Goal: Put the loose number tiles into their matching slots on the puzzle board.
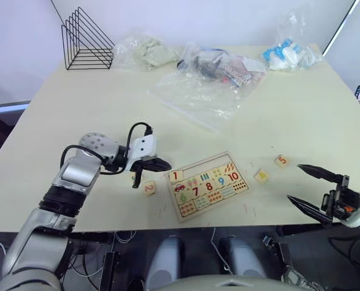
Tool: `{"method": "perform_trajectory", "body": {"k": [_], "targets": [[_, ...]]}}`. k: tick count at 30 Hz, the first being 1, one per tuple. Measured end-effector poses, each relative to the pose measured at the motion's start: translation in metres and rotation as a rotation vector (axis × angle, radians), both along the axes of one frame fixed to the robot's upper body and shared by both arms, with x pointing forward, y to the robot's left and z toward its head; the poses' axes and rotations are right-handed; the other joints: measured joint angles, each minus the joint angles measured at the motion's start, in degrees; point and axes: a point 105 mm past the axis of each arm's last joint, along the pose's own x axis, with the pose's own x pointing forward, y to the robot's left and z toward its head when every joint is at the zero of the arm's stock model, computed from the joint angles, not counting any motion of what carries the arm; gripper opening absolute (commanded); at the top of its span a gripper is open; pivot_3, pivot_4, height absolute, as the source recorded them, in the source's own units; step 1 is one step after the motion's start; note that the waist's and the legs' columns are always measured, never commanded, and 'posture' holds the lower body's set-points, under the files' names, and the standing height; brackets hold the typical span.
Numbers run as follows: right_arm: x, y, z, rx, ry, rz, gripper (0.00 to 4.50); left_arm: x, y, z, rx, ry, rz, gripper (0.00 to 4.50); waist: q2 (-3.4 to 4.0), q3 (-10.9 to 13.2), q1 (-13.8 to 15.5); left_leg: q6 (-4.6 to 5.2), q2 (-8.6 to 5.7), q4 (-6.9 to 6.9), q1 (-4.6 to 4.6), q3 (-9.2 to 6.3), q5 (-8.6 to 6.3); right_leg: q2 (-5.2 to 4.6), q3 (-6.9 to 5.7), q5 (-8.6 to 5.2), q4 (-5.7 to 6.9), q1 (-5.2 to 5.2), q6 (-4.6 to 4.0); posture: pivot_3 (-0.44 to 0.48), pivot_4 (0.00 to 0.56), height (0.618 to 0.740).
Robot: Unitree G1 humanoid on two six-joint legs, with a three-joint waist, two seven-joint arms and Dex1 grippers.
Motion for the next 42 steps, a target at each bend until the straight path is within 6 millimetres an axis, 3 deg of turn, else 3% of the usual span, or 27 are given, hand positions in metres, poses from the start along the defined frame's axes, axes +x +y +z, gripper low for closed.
{"method": "perform_trajectory", "body": {"k": [42], "targets": [[-0.002,-0.001,0.0,-0.008,-0.013,0.004,4.5,-0.007,-0.001,-0.011,0.008,0.018,-0.032,0.06,0.0,0.0,0.03,0.0,0.0,0.0,0.0,-0.01,0.0,0.0,-0.01,0.0,0.0,0.0,0.0,0.0,0.15,0.74]]}}
